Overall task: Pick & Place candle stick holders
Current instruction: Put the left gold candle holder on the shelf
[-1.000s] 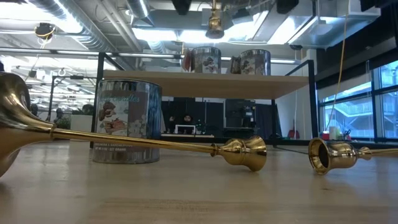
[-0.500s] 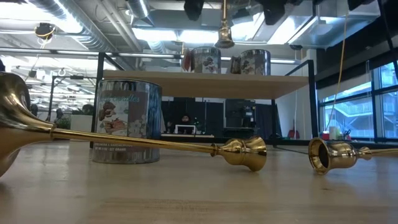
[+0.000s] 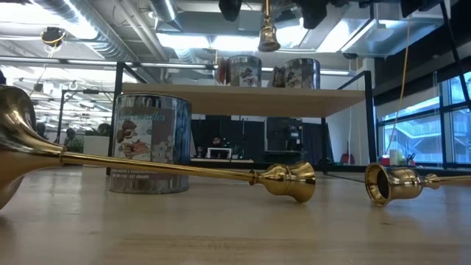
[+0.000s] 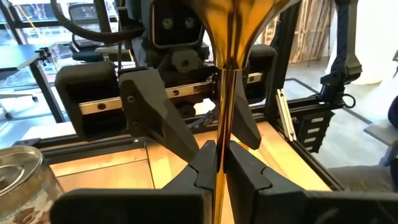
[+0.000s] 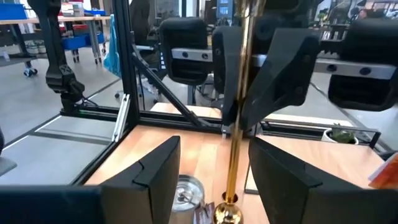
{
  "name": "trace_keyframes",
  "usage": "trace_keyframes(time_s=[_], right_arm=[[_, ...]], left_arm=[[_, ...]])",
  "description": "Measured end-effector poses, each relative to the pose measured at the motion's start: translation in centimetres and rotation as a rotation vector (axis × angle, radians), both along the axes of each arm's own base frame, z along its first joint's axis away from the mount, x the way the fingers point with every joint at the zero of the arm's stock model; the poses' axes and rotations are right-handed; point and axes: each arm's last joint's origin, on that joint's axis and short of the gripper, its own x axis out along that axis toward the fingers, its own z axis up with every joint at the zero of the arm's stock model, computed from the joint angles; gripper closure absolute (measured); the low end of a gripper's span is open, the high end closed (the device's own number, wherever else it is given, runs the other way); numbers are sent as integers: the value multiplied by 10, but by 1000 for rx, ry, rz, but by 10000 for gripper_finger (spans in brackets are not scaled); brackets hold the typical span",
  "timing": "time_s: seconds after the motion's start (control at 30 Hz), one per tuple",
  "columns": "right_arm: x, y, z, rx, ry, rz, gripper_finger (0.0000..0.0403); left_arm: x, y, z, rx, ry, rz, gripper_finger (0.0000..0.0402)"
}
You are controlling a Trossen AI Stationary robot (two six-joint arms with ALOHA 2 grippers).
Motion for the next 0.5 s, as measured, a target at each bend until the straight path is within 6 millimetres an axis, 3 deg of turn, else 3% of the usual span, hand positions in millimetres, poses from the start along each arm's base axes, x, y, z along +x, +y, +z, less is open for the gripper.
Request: trace_keyframes(time_s=[0.5], right_arm=[[0, 0, 4, -2, -40, -17, 210]], left_arm=[[0, -2, -3, -6, 30, -30, 390]])
